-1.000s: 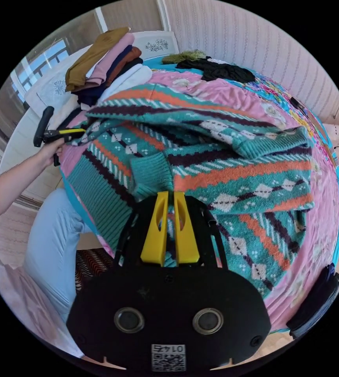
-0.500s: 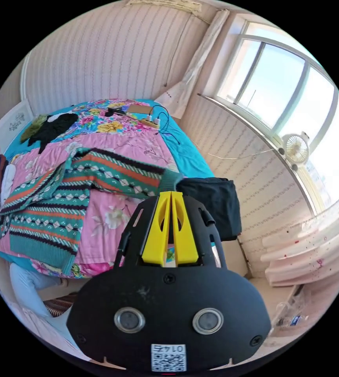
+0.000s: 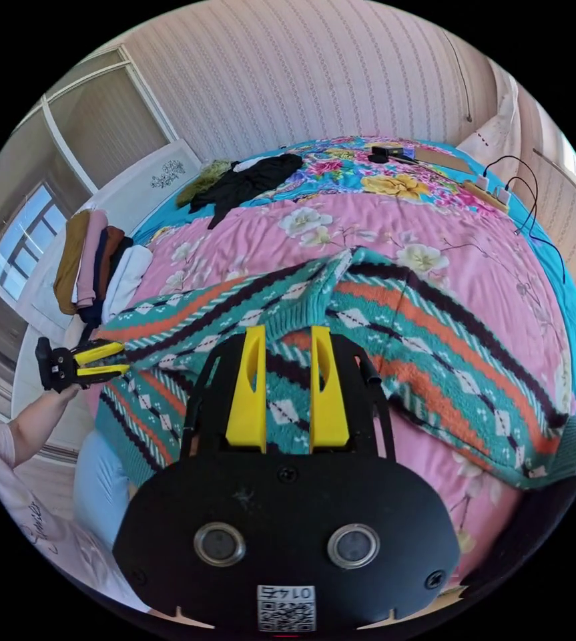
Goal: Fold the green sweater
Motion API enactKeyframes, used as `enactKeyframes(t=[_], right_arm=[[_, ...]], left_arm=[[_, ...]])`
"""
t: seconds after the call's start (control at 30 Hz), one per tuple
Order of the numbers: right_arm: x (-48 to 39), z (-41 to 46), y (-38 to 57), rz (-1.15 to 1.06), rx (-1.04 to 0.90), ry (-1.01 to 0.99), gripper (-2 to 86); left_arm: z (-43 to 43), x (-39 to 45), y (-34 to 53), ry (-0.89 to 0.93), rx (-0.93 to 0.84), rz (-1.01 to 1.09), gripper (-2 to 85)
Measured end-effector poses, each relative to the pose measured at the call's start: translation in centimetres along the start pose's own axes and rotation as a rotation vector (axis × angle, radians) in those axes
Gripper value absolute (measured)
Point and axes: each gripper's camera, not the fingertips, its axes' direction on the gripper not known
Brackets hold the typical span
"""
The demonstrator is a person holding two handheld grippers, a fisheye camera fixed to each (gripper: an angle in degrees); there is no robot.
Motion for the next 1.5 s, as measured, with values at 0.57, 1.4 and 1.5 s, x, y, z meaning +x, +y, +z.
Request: enactKeyframes(t=[0.57, 1.4, 1.5], right_arm=[[9.5, 4.0, -12.0, 0.070, 0.051, -0.269, 4.5], [7.0, -2.3, 23.2, 0.300, -0.304, -0.342, 5.8], [7.1, -2.6, 22.8, 0.317, -0.299, -0.313, 3.8]], left_arm=[[1.5, -19.3, -4.5, -0.194, 0.132, -0.448, 1.4], [2.3, -4.3, 29.6, 0.422, -0.009, -0.729, 6.2], [2.2, -5.4, 30.0, 0.502, 0.003, -0.711, 2.7]])
